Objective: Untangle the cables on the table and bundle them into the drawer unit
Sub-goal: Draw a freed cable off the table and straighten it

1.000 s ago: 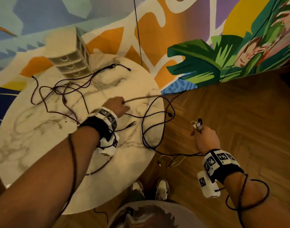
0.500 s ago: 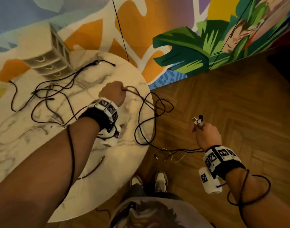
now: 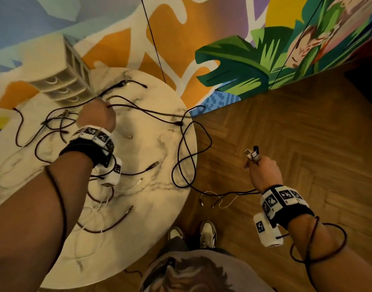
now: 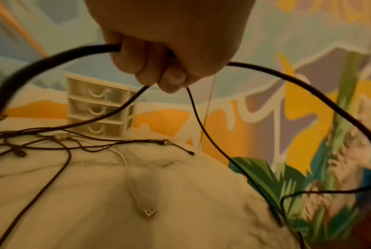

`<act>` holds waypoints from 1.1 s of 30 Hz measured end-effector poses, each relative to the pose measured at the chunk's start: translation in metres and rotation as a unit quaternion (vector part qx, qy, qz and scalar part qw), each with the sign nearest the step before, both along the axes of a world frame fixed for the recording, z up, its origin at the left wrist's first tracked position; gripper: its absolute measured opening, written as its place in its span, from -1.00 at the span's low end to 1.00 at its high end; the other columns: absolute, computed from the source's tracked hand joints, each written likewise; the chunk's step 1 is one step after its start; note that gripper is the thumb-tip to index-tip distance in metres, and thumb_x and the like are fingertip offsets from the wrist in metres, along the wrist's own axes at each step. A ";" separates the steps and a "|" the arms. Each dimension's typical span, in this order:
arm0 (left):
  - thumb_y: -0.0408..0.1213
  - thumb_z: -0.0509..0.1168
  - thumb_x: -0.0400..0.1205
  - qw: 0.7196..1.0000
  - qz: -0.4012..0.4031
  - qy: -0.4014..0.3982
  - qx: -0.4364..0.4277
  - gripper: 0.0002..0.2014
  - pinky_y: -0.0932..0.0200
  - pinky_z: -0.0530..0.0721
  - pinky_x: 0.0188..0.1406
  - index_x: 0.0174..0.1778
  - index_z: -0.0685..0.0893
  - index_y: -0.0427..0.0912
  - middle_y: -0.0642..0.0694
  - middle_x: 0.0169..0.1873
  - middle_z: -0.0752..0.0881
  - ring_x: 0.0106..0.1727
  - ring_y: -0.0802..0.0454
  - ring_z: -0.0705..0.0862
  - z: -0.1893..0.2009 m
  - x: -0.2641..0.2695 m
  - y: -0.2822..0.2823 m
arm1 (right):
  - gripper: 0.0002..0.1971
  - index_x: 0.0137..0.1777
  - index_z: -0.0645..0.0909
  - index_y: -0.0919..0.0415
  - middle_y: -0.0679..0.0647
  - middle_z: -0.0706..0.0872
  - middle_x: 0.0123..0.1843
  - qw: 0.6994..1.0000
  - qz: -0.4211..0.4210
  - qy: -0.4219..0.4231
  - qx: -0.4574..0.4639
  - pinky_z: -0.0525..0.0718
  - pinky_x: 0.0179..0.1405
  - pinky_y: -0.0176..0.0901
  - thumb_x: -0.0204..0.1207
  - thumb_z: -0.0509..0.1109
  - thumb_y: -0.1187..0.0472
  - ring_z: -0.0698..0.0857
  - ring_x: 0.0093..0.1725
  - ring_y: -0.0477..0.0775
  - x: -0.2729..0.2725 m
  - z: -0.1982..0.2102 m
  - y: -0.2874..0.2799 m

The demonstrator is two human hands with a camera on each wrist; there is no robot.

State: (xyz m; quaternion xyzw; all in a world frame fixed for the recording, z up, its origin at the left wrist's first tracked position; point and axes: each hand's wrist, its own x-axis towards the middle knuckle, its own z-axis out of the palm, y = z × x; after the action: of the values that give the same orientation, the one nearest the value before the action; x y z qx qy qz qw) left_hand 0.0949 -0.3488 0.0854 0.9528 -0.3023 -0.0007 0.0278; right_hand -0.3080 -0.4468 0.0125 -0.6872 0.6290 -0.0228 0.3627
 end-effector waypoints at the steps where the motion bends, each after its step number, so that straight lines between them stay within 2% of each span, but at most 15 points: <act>1: -0.18 0.08 0.69 1.000 0.015 -0.004 -0.021 -0.65 -0.22 0.58 -0.04 0.11 0.57 -0.43 -0.53 0.07 0.64 0.09 -0.49 0.62 0.001 0.006 0.005 | -0.73 -0.14 0.69 0.14 0.12 0.70 -0.24 1.000 0.000 0.000 -0.002 0.63 -0.21 -0.04 0.61 0.16 0.11 0.67 -0.25 0.22 0.000 0.000 -0.001; 3: -0.20 0.13 0.66 0.999 0.047 0.020 -0.002 -0.65 -0.23 0.57 0.04 0.11 0.57 -0.47 -0.55 0.12 0.62 0.14 -0.49 0.60 -0.002 0.016 0.015 | -0.72 -0.15 0.68 0.14 0.12 0.70 -0.26 1.000 0.000 -0.001 -0.001 0.60 -0.25 -0.07 0.61 0.16 0.10 0.67 -0.26 0.21 0.000 -0.001 -0.001; 5: -0.21 0.16 0.64 0.993 0.074 0.064 0.068 -0.63 -0.20 0.57 0.11 0.12 0.59 -0.49 -0.52 0.17 0.61 0.19 -0.46 0.59 -0.015 0.018 0.026 | -0.73 -0.15 0.68 0.12 0.10 0.70 -0.27 1.000 0.000 -0.001 0.002 0.60 -0.22 -0.06 0.60 0.17 0.10 0.67 -0.26 0.20 0.001 -0.001 -0.001; 7: -0.23 0.16 0.65 0.984 0.078 0.105 0.123 -0.65 -0.16 0.57 0.14 0.15 0.60 -0.47 -0.48 0.20 0.61 0.22 -0.42 0.59 -0.026 0.011 0.031 | -0.74 -0.16 0.69 0.10 0.09 0.70 -0.27 1.000 0.000 0.004 0.004 0.61 -0.18 -0.04 0.60 0.18 0.10 0.68 -0.24 0.21 0.001 0.000 -0.001; 8: -0.22 0.17 0.65 0.983 0.076 0.119 0.117 -0.65 -0.15 0.56 0.15 0.18 0.57 -0.44 -0.47 0.21 0.60 0.23 -0.41 0.59 -0.028 0.007 0.029 | -0.74 -0.16 0.69 0.09 0.10 0.70 -0.26 1.000 0.001 0.004 0.004 0.61 -0.16 -0.04 0.60 0.18 0.10 0.68 -0.23 0.21 0.000 0.000 -0.001; 11: -0.17 0.15 0.67 0.982 -0.032 0.167 0.078 -0.69 -0.08 0.56 0.10 0.15 0.57 -0.35 -0.44 0.17 0.64 0.17 -0.37 0.61 -0.029 -0.019 0.007 | -0.74 -0.17 0.69 0.08 0.14 0.72 -0.23 1.000 0.004 0.002 0.000 0.66 -0.14 0.01 0.58 0.18 0.08 0.69 -0.22 0.26 0.000 -0.001 -0.003; 14: -0.03 0.15 0.70 0.947 -0.177 0.240 0.121 -0.65 0.01 0.58 0.00 0.09 0.63 -0.26 -0.33 0.09 0.68 0.09 -0.28 0.64 -0.043 -0.078 -0.015 | -0.75 -0.18 0.68 0.08 0.13 0.71 -0.25 1.000 0.002 -0.005 0.007 0.67 -0.15 0.04 0.58 0.19 0.08 0.69 -0.24 0.25 0.002 -0.001 -0.004; 17: 0.21 0.18 0.61 0.919 -0.187 0.269 0.221 -0.44 0.09 0.51 -0.12 0.17 0.55 -0.28 -0.29 0.12 0.64 0.09 -0.25 0.63 -0.079 -0.134 -0.021 | -0.75 -0.21 0.67 0.07 0.09 0.67 -0.32 1.000 0.005 -0.013 0.014 0.64 -0.22 0.01 0.59 0.18 0.11 0.65 -0.30 0.21 0.002 -0.002 -0.004; 20: 0.14 0.26 0.58 0.914 -0.165 0.271 0.252 -0.51 0.08 0.56 -0.13 0.16 0.55 -0.24 -0.24 0.11 0.64 0.07 -0.23 0.65 -0.103 -0.154 -0.016 | -0.76 -0.19 0.68 0.08 0.05 0.63 -0.35 1.000 0.004 -0.015 0.008 0.58 -0.27 -0.05 0.58 0.21 0.10 0.64 -0.30 0.20 -0.003 -0.003 -0.004; 22: 0.03 0.23 0.63 0.909 -0.187 0.293 0.233 -0.63 0.07 0.57 -0.16 0.07 0.57 -0.24 -0.25 0.07 0.66 0.01 -0.23 0.65 -0.105 -0.164 -0.021 | -0.76 -0.19 0.68 0.07 0.07 0.65 -0.32 1.000 -0.001 -0.021 0.008 0.60 -0.26 -0.03 0.59 0.21 0.09 0.64 -0.29 0.20 -0.007 -0.004 -0.005; 24: -0.05 0.20 0.66 0.912 -0.218 0.309 0.159 -0.72 0.08 0.57 -0.18 -0.08 0.58 -0.23 -0.24 -0.03 0.69 -0.04 -0.22 0.65 -0.097 -0.175 -0.036 | -0.75 -0.20 0.68 0.06 0.09 0.68 -0.28 1.000 -0.005 -0.021 0.003 0.61 -0.22 -0.01 0.60 0.20 0.10 0.65 -0.26 0.21 -0.011 -0.003 -0.006; 27: -0.08 0.16 0.70 0.913 -0.223 0.342 0.013 -0.67 0.02 0.59 -0.22 -0.27 0.55 -0.24 -0.17 -0.33 0.66 -0.21 -0.18 0.66 -0.077 -0.197 -0.068 | -0.74 -0.17 0.70 0.08 0.12 0.69 -0.24 1.000 -0.020 0.002 -0.012 0.62 -0.19 -0.01 0.60 0.18 0.12 0.67 -0.22 0.24 -0.026 0.001 -0.012; 29: -0.05 0.08 0.73 0.905 -0.199 0.376 0.006 -0.59 0.01 0.65 -0.18 -0.22 0.63 -0.28 -0.13 -0.48 0.64 -0.32 -0.16 0.68 -0.070 -0.205 -0.083 | -0.75 -0.13 0.71 0.13 0.16 0.70 -0.18 0.999 -0.035 0.023 -0.026 0.64 -0.14 0.02 0.58 0.19 0.14 0.67 -0.16 0.28 -0.040 0.004 -0.017; 31: -0.07 0.04 0.74 0.909 -0.193 0.367 0.046 -0.56 -0.02 0.67 -0.09 -0.13 0.68 -0.32 -0.21 -0.41 0.68 -0.25 -0.21 0.70 -0.070 -0.204 -0.090 | -0.75 -0.09 0.71 0.18 0.21 0.72 -0.13 0.997 -0.049 0.048 -0.043 0.63 -0.13 0.02 0.57 0.20 0.13 0.67 -0.12 0.31 -0.059 0.007 -0.021; 33: -0.14 0.09 0.72 0.917 -0.178 0.356 -0.005 -0.63 -0.06 0.66 -0.03 -0.07 0.70 -0.34 -0.30 -0.20 0.72 -0.11 -0.25 0.70 -0.065 -0.193 -0.101 | -0.75 -0.10 0.70 0.20 0.24 0.73 -0.13 0.994 -0.069 0.064 -0.053 0.59 -0.18 -0.01 0.57 0.20 0.14 0.66 -0.15 0.29 -0.078 0.009 -0.025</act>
State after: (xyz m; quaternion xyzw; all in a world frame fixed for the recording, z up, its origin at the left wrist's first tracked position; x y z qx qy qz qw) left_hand -0.0986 -0.4502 0.0209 0.8198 -0.4372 -0.3432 0.1376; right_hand -0.3858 -0.4718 0.0214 -0.6606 0.6944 -0.0369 0.2829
